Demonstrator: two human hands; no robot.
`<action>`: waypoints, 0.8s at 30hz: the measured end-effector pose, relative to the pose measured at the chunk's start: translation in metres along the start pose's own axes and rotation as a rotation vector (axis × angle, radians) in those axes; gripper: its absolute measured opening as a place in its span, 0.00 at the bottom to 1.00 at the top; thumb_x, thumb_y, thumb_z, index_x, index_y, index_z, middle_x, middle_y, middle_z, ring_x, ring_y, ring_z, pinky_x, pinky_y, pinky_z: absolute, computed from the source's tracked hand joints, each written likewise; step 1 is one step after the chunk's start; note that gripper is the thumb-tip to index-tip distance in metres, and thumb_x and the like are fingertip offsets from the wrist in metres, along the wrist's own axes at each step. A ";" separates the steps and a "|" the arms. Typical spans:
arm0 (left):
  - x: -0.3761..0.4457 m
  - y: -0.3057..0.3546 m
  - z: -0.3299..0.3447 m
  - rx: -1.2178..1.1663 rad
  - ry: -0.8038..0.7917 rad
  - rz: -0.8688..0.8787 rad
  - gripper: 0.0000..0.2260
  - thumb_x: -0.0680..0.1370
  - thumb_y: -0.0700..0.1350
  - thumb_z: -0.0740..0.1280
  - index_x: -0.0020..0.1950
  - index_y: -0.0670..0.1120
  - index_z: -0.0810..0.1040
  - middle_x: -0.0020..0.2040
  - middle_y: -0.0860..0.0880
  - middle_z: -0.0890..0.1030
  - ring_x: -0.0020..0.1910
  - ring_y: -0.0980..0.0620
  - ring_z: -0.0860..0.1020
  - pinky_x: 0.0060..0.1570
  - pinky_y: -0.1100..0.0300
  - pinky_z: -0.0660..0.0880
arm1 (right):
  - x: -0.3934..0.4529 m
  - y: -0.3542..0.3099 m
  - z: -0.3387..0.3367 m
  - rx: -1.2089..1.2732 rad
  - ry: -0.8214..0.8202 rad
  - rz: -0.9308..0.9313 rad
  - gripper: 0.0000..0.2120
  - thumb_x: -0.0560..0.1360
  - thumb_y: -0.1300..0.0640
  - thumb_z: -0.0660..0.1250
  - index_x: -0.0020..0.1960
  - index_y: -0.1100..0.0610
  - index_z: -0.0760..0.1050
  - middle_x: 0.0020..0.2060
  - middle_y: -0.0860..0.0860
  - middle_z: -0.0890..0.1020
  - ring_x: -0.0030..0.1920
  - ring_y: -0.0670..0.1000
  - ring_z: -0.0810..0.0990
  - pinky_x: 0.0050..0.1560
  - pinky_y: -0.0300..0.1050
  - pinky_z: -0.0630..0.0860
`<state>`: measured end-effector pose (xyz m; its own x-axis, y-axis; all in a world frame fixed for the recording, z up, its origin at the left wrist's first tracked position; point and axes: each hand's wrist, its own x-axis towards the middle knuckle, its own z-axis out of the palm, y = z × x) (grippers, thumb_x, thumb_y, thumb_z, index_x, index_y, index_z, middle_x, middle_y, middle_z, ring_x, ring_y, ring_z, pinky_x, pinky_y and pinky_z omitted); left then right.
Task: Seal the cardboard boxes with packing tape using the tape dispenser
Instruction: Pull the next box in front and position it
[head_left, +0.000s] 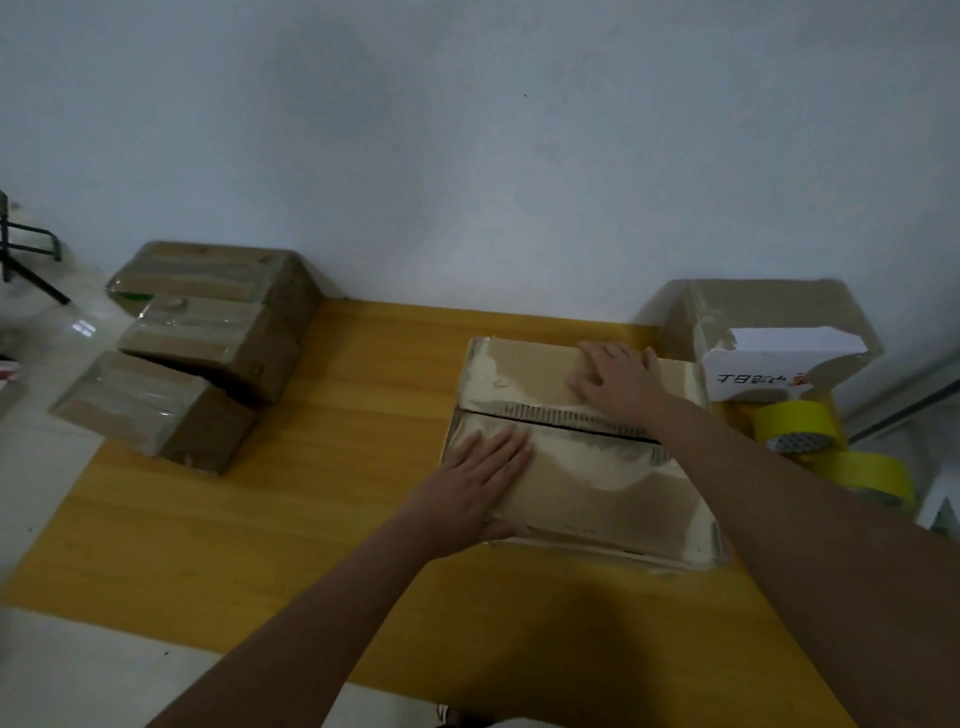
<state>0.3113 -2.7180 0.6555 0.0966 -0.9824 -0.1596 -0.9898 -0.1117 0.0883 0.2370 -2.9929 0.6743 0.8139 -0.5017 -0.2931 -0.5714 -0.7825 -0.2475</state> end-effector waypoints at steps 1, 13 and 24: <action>0.001 0.001 0.000 -0.001 -0.010 0.006 0.40 0.79 0.68 0.51 0.80 0.46 0.38 0.80 0.49 0.38 0.78 0.52 0.34 0.75 0.51 0.31 | -0.001 0.000 0.002 0.008 0.012 -0.002 0.30 0.80 0.38 0.53 0.77 0.50 0.55 0.76 0.51 0.59 0.77 0.54 0.54 0.74 0.64 0.44; -0.019 0.003 0.000 -0.024 -0.093 0.017 0.45 0.77 0.71 0.51 0.79 0.43 0.34 0.79 0.47 0.33 0.77 0.52 0.30 0.74 0.51 0.29 | -0.039 -0.006 0.030 0.013 0.125 -0.036 0.31 0.79 0.37 0.55 0.77 0.49 0.54 0.75 0.48 0.60 0.76 0.52 0.52 0.73 0.63 0.41; -0.026 -0.006 0.000 0.023 -0.111 -0.054 0.56 0.69 0.80 0.50 0.78 0.42 0.31 0.78 0.46 0.29 0.77 0.48 0.30 0.75 0.49 0.31 | -0.057 -0.012 0.039 0.004 0.116 -0.018 0.32 0.79 0.37 0.53 0.77 0.50 0.52 0.76 0.48 0.57 0.77 0.52 0.48 0.74 0.63 0.39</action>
<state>0.3148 -2.6921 0.6593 0.1389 -0.9522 -0.2719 -0.9858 -0.1592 0.0539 0.1930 -2.9404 0.6580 0.8305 -0.5272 -0.1798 -0.5570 -0.7903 -0.2555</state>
